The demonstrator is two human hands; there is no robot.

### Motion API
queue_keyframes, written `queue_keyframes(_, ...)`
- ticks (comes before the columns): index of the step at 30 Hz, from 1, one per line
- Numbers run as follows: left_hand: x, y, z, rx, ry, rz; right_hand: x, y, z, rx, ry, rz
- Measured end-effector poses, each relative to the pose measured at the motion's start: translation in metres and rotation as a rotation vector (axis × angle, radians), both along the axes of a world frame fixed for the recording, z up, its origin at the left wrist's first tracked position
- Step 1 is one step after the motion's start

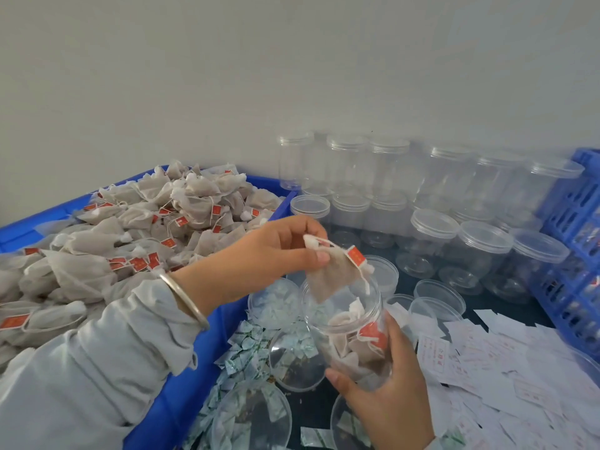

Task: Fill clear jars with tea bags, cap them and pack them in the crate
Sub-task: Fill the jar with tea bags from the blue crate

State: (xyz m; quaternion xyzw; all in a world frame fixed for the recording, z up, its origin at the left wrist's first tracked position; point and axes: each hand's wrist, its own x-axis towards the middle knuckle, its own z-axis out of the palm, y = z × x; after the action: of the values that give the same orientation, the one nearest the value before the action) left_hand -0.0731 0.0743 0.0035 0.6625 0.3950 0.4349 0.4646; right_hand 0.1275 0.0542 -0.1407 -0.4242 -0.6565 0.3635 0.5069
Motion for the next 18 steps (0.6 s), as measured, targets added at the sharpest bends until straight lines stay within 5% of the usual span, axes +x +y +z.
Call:
queue_keyframes(7, 0.007, -0.003, -0.001, 0.114, 0.35, 0.117, 0.001, -0.002, 0.004, -0.019, -0.004, -0.018)
queue_keyframes(14, 0.006, -0.003, 0.0, 0.128, 0.327, 0.184, 0.0, -0.006, 0.013, -0.021, 0.036, -0.042)
queue_keyframes(18, 0.011, -0.006, -0.005, -0.031, 0.443, -0.034, 0.002, -0.007, 0.017, 0.039, 0.067, -0.073)
